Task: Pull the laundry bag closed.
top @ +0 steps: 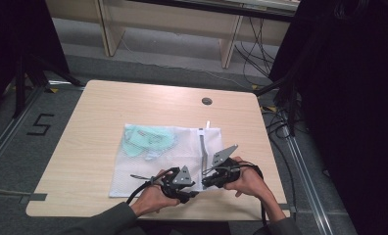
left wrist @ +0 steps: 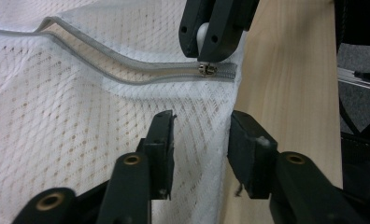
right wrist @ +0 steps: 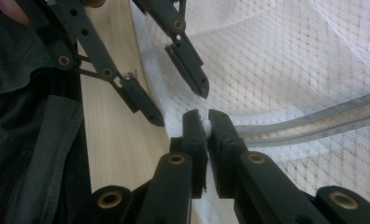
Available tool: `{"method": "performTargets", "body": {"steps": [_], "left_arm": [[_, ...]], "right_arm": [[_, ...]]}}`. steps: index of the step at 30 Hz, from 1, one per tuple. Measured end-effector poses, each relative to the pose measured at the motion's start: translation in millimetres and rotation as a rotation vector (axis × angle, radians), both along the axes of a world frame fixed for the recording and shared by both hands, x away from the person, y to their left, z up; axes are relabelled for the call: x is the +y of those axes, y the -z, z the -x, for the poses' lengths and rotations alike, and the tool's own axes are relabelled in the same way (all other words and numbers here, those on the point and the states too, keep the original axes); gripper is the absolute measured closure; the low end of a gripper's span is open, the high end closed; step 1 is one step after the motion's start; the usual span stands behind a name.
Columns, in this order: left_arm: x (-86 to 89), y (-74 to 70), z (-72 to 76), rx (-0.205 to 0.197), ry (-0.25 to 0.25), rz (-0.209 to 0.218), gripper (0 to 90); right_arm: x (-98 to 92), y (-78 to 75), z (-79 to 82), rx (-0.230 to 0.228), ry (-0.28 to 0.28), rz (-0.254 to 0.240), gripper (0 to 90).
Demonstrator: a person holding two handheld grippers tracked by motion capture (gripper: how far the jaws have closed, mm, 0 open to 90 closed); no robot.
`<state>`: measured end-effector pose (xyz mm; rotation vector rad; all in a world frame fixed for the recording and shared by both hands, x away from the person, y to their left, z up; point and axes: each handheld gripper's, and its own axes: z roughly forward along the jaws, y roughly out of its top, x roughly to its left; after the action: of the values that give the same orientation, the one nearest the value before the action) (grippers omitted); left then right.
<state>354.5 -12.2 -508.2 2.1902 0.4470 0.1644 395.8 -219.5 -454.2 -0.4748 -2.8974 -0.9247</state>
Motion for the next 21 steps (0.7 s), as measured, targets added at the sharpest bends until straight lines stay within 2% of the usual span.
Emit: {"method": "performTargets", "body": {"steps": [3,4,5,6,7,8,11,13,14,15,18,19,20,21], "left_arm": [[-3.9,2.5,1.0,-0.020,0.013,-0.004,65.1],[-3.8,2.1,1.3,-0.016,0.013,-0.017,67.8],[-4.9,2.6,2.1,-0.012,0.010,-0.002,70.1],[-5.0,2.4,2.1,-0.014,0.011,0.000,72.3],[-4.3,1.7,1.6,-0.021,0.016,-0.006,75.0],[-4.5,1.8,2.1,-0.021,0.017,0.004,77.9],[-5.0,2.1,2.8,-0.057,0.045,-0.006,87.5],[-5.5,1.5,3.5,-0.076,0.066,-0.031,88.3],[-6.7,2.1,4.2,-0.074,0.067,-0.023,88.4],[-6.8,2.1,4.1,-0.088,0.077,-0.044,88.5],[-7.7,2.7,4.9,-0.087,0.088,-0.049,88.6],[-7.0,2.4,4.3,-0.097,0.096,-0.065,88.6],[-7.6,3.1,5.1,-0.101,0.095,-0.061,88.6],[-8.8,4.0,6.6,-0.089,0.093,-0.044,88.7]], "right_arm": [[0.3,-0.8,0.9,0.006,0.000,0.000,86.7],[0.7,-0.8,1.3,0.004,0.005,0.000,86.7],[0.7,-0.4,-0.3,-0.018,-0.012,0.001,86.7],[0.8,-0.4,1.5,-0.001,0.006,0.008,86.7],[0.3,0.0,0.1,-0.012,-0.008,0.009,86.7],[0.1,0.0,1.1,-0.003,0.003,0.012,86.7],[-0.3,0.6,0.3,-0.012,0.005,0.017,86.7],[0.0,0.7,0.5,-0.007,-0.001,0.023,86.7],[-0.1,1.5,-0.1,-0.012,-0.002,0.023,86.7],[-0.1,2.2,-0.6,-0.018,-0.006,0.029,86.7],[0.5,3.7,0.1,0.004,-0.002,0.048,86.7],[0.7,4.5,-0.6,0.013,-0.011,0.051,86.7],[1.0,5.6,-2.1,0.002,-0.024,0.049,86.7],[1.3,6.4,-1.9,-0.014,-0.023,0.055,86.7]]}}
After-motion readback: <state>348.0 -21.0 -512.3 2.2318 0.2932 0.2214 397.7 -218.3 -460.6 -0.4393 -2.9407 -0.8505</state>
